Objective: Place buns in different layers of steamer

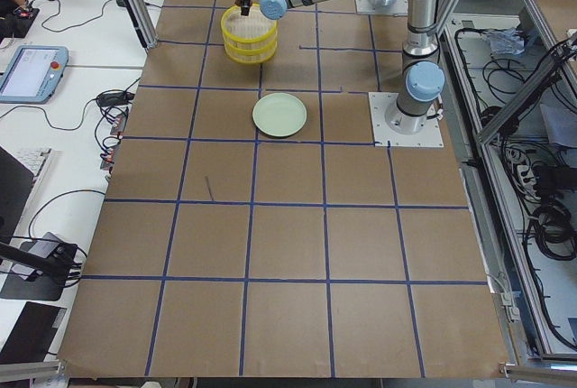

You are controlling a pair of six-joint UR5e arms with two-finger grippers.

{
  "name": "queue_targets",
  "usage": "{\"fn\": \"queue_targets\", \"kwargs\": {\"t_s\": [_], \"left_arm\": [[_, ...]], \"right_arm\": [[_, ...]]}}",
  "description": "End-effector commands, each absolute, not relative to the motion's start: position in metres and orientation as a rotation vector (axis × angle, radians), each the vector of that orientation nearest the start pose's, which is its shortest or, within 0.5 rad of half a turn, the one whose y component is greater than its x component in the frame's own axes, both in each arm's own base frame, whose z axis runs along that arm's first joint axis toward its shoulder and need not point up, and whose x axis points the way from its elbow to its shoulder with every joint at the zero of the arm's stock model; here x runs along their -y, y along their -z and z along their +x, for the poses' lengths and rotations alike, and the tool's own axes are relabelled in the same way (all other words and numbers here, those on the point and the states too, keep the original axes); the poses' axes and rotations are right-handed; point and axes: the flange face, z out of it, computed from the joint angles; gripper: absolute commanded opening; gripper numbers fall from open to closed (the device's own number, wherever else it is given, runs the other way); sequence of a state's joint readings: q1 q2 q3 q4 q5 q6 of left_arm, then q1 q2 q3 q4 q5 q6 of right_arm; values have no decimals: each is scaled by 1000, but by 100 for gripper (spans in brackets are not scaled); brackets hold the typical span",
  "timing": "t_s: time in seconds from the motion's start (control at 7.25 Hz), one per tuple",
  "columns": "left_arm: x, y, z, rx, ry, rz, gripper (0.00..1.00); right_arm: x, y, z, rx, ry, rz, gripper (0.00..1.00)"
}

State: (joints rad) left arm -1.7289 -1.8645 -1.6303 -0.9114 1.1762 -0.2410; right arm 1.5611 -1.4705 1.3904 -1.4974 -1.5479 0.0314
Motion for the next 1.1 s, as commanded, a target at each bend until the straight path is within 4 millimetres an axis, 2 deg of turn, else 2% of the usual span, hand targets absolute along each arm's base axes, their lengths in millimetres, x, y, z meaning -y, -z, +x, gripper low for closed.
{"fn": "queue_targets", "kwargs": {"t_s": [0.0, 0.28, 0.41, 0.55, 0.69, 0.83, 0.97], "left_arm": [[584, -379, -255, -3515, 404, 79, 100], [583, -387, -248, -3499, 437, 141, 100], [588, -384, -224, -3480, 395, 213, 100], [590, -386, -184, -3419, 337, 346, 100], [575, -406, -142, -3340, 232, 389, 100], [553, -428, -115, -3305, 133, 324, 100], [527, -445, -99, -3221, -1, 281, 100]], "right_arm": [[531, -512, 126, -3173, -2, 51, 100], [526, -514, 129, -3166, 5, 44, 100], [525, -513, 129, -3166, 0, 44, 100], [526, -514, 128, -3166, 3, 46, 100], [527, -513, 126, -3149, -5, 55, 100], [527, -518, 127, -3141, 9, 53, 100], [522, -517, 127, -3150, -57, 48, 100]]}}
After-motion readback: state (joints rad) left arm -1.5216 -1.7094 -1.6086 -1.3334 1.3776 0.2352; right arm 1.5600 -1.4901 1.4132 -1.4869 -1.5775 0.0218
